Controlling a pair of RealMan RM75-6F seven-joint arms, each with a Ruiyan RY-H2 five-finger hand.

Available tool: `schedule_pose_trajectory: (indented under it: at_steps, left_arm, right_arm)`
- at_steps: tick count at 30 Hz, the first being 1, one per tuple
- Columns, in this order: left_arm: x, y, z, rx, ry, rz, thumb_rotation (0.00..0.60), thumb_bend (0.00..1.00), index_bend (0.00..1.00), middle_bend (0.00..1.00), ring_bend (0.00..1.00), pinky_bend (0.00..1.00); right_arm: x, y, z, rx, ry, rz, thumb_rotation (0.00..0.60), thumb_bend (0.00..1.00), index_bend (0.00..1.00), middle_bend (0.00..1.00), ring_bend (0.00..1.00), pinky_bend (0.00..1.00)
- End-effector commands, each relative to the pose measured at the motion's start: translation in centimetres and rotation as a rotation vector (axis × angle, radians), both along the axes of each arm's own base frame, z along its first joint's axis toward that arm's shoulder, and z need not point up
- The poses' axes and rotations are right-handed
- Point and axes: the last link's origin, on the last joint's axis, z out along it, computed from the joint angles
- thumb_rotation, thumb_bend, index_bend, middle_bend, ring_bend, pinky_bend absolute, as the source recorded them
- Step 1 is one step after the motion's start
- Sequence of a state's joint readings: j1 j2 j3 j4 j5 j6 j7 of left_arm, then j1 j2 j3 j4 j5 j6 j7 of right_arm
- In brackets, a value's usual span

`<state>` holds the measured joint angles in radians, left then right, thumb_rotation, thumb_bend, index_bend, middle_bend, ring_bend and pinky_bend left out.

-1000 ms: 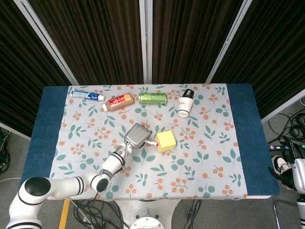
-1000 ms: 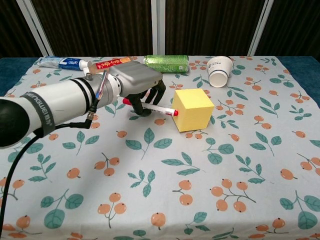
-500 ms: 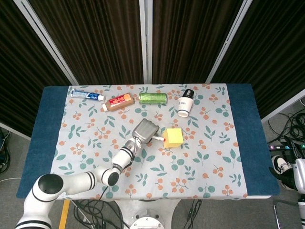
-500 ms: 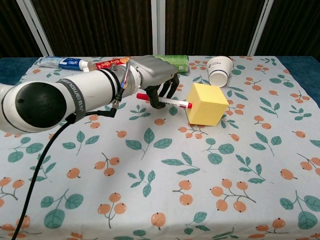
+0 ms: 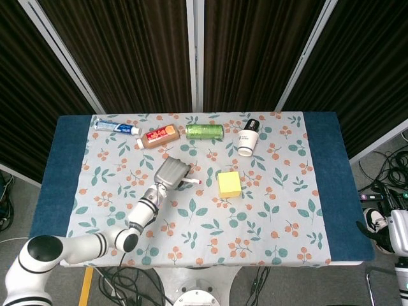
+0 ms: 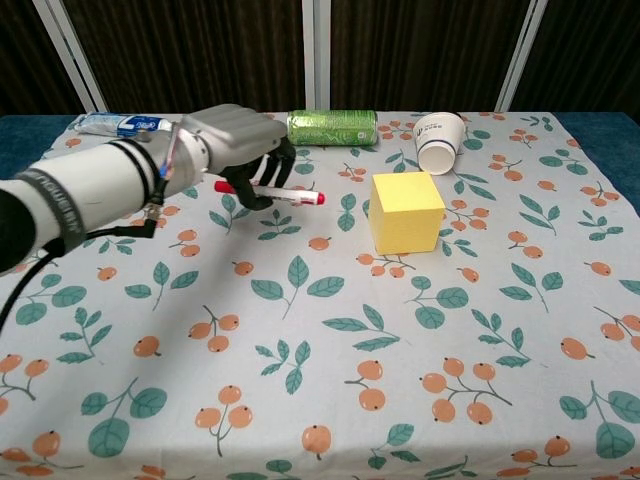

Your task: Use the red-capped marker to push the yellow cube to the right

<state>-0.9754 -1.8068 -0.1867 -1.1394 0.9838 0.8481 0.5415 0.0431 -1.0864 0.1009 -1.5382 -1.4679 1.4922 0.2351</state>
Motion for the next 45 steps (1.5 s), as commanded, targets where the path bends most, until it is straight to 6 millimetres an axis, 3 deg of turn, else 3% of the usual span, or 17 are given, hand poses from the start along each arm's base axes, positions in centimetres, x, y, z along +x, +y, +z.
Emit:
schedule_pose_trajectory:
  at_steps: [1,8,18,22,26,29,35,42,45]
  left_arm:
    - [-2.8,-0.9,1.5,0.006,-0.007,0.033,0.600,0.43,0.64,0.68,0.52,0.61]
    - [-7.2,-2.4,3.1,-0.003,0.023,0.118,0.600,0.42,0.60,0.66,0.52,0.61]
    - [-8.3,-3.2,3.2,-0.036,0.071,0.159,0.600,0.42,0.41,0.48,0.40,0.57]
    - [-9.4,-3.4,5.5,0.038,0.003,0.210,0.600,0.42,0.36,0.43,0.36,0.52]
    - [-11.8,-4.2,9.4,0.161,-0.079,0.256,0.600,0.41,0.36,0.43,0.36,0.50]
    - [-14.1,-5.4,12.5,0.255,-0.125,0.292,0.600,0.37,0.36,0.43,0.36,0.48]
    - [-18.9,-10.0,16.8,0.323,-0.181,0.400,0.600,0.10,0.33,0.35,0.27,0.35]
    - [-20.4,-15.9,18.7,0.377,-0.216,0.415,0.600,0.05,0.30,0.29,0.23,0.30]
    - [-20.2,-17.4,19.3,0.410,-0.243,0.398,0.600,0.03,0.29,0.26,0.20,0.27]
  right_arm:
    - [0.1,0.0,0.0,0.002,0.000,0.003,0.600,0.06,0.03,0.21,0.14,0.26]
    - [0.2,-0.2,-0.2,0.006,-0.006,0.007,0.600,0.06,0.03,0.21,0.14,0.26]
    - [0.5,-0.4,-0.3,0.005,-0.012,0.015,0.600,0.06,0.03,0.21,0.14,0.26]
    - [0.4,-0.4,-0.2,0.004,-0.014,0.012,0.600,0.06,0.03,0.21,0.14,0.26]
    - [0.1,-0.4,-0.1,0.009,-0.018,0.003,0.600,0.06,0.03,0.21,0.14,0.26]
    - [0.0,-0.5,-0.1,0.017,-0.013,-0.003,0.600,0.06,0.03,0.21,0.14,0.26]
    - [-0.4,-0.4,-0.6,0.042,-0.003,-0.034,0.600,0.06,0.03,0.16,0.09,0.21]
    - [-0.2,0.4,-1.5,0.039,0.004,-0.056,0.600,0.06,0.01,0.11,0.01,0.09]
    - [0.0,0.7,-1.7,0.032,0.016,-0.051,0.600,0.06,0.00,0.10,0.00,0.07]
